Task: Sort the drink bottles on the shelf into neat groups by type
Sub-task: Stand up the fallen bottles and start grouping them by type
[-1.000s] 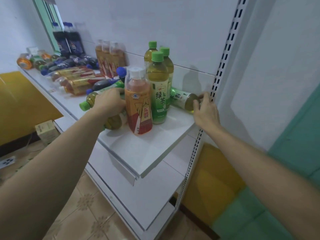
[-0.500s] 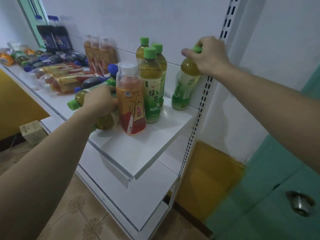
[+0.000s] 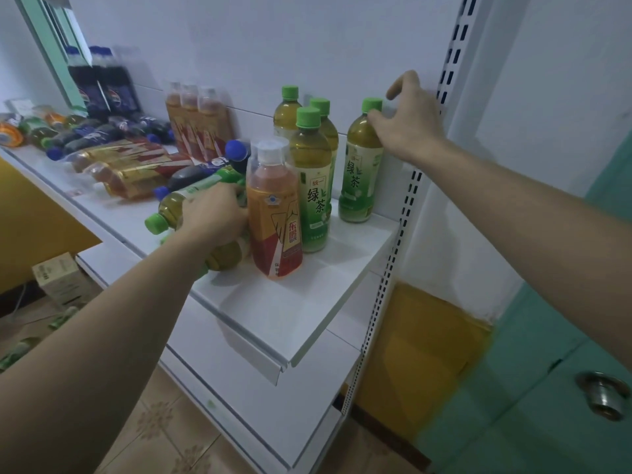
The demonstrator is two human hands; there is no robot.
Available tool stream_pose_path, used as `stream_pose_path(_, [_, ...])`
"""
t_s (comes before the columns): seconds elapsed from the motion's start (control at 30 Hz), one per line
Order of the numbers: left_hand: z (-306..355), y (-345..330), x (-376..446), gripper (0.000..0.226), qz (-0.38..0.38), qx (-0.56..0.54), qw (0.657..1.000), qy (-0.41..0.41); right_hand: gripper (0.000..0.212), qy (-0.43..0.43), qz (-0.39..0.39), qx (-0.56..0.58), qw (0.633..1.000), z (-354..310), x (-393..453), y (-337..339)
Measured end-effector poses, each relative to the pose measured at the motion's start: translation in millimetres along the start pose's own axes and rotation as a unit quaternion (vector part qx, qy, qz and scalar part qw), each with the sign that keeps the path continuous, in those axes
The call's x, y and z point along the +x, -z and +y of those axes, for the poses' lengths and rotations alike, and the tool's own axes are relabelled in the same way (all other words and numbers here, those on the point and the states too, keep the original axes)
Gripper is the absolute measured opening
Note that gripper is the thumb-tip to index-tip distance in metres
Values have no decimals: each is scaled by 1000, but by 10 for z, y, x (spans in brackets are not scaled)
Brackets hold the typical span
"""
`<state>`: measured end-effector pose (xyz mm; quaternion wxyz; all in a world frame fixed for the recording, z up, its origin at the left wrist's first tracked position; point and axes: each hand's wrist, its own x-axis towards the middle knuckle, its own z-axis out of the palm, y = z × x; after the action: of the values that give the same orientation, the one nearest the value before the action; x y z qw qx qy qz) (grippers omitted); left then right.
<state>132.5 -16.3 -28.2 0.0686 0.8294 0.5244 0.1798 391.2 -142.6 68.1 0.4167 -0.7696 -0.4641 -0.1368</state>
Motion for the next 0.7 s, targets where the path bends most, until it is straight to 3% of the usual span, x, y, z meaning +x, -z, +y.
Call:
stream_pose_path(0.13, [-59, 28, 55, 16, -6, 15, 999, -50, 21, -18, -14, 32, 999, 63, -423, -109])
stream_pose_path(0.37, [-313, 276, 241, 41, -86, -28, 978, -185, 21, -102, -51, 41, 993, -4, -1132, -507])
stream_pose_path(0.53, [-604, 365, 307, 39, -86, -58, 958, -268, 18, -154, 20, 37, 987, -271, -1512, -733])
stream_pose_path(0.7, [-853, 315, 337, 44, -78, -89, 935, -333, 33, -172, 149, 47, 972, -655, -2010, -798])
